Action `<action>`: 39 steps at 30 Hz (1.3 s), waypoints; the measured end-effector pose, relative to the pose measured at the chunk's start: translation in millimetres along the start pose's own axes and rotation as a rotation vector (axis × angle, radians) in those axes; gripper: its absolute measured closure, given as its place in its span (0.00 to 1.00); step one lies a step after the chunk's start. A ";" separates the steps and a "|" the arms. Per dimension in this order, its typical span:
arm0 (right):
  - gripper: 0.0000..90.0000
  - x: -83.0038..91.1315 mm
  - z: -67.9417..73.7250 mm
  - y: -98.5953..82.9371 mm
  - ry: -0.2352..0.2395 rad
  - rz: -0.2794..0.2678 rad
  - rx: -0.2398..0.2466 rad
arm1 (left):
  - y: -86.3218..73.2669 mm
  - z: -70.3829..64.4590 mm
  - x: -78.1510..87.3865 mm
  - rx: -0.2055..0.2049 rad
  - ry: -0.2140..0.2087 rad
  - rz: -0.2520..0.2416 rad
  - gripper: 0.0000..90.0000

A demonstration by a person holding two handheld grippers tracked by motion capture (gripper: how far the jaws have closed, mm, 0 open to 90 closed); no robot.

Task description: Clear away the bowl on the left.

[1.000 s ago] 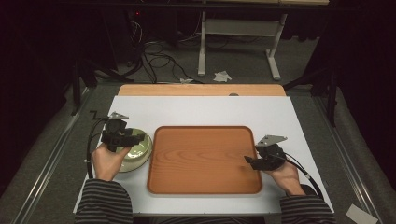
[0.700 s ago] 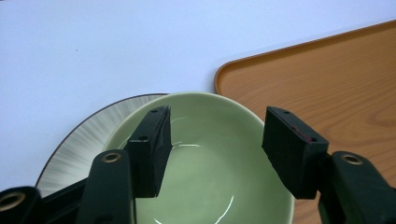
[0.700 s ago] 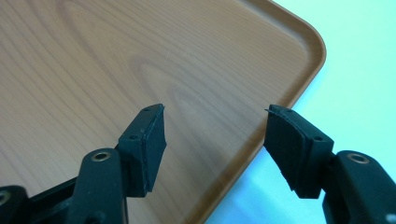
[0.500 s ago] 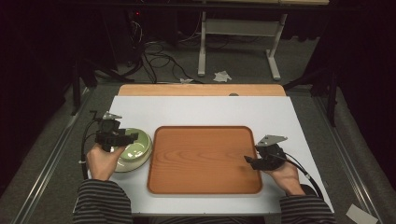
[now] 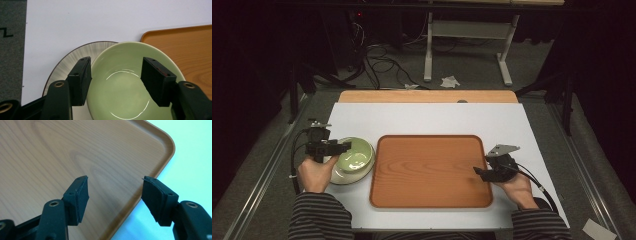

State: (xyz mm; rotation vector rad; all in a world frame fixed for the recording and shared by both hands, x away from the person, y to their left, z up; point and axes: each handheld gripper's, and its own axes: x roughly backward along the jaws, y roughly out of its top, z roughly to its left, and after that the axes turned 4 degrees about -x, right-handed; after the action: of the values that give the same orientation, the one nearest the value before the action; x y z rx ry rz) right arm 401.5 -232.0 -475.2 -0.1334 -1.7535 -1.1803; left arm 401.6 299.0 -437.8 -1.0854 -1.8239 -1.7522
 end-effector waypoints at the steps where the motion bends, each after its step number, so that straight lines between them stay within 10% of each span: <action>1: 0.44 -0.1 0.4 0.1 0.000 0.000 0.000 | -1.1 2.4 -0.3 0.019 -0.001 -0.002 0.46; 11: 0.45 1.0 0.8 0.1 -0.006 -0.005 0.001 | -7.2 16.8 -7.9 0.091 0.015 0.041 0.47; 39: 0.45 1.0 0.9 -0.1 0.003 -0.003 0.007 | -13.2 19.9 -35.2 0.091 -0.042 0.187 0.60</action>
State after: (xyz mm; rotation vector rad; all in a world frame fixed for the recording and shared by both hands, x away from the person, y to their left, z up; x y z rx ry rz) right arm 400.4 -231.7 -474.6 -0.1247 -1.7561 -1.1763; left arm 418.4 310.0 -475.3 -1.2212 -1.7456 -1.5364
